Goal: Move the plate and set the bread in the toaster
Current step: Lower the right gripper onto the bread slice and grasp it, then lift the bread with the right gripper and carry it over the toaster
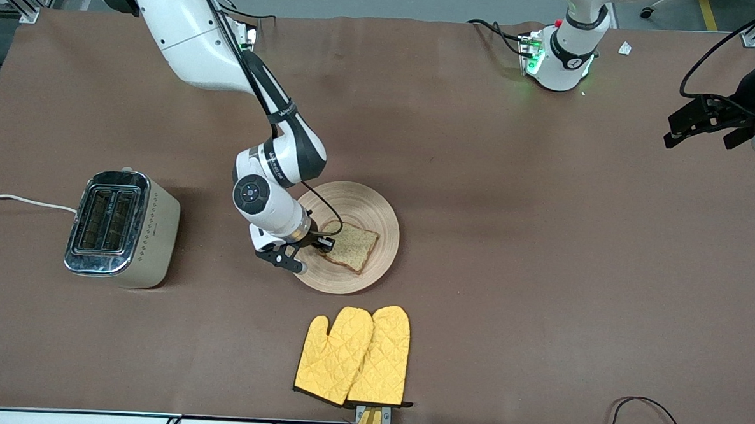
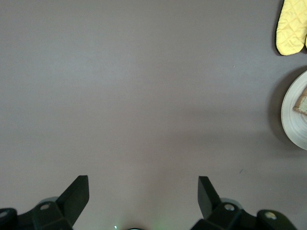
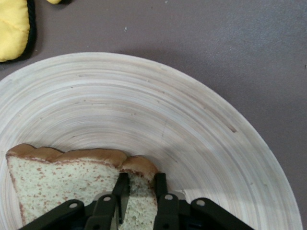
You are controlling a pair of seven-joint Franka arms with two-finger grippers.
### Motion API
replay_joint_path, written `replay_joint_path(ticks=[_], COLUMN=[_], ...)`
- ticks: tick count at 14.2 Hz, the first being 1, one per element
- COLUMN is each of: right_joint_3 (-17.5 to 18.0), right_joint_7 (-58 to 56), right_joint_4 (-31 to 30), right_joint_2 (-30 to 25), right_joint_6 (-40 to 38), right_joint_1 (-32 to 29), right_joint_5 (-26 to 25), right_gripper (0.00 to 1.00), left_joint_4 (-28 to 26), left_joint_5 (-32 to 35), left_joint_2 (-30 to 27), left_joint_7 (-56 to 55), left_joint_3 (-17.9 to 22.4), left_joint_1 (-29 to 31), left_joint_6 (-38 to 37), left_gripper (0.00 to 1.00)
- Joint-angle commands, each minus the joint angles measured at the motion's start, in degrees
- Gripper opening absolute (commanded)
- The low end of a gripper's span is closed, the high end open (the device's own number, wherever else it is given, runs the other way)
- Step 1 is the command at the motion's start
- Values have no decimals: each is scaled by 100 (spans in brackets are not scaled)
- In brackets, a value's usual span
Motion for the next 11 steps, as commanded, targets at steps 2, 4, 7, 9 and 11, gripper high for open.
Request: replay_joint_path(ticks=[2,4,7,9,11], right_joint_3=[-58,-110,-497,-655,-726], right_joint_7=[30,30,56,4,-372], right_joint_4=[-115,-1,691,1464,2071], right_joint_2=[-80,-133,-291,-300,-300], right_joint_6=[-16,-321,-1707,-2981,-3958], right_joint_1=[65,38,109,-5,-163], right_joint_5=[88,62,-499,-842,-1316], right_gripper=[0,0,0,0,0], left_joint_4=[-147,-130,-60,-60,-60], left_joint_5=[-69,-95,-42,-42,-42], left_joint_2=[-164,-146,-94,-85,-76], left_joint_7=[49,49,49,32,32], left_joint_3=[-42,-33,-33,-15,-15], left_joint_1=[9,18,18,26,26], left_joint_6=[32,75,93,155,207], left_gripper=[100,100,100,100,100])
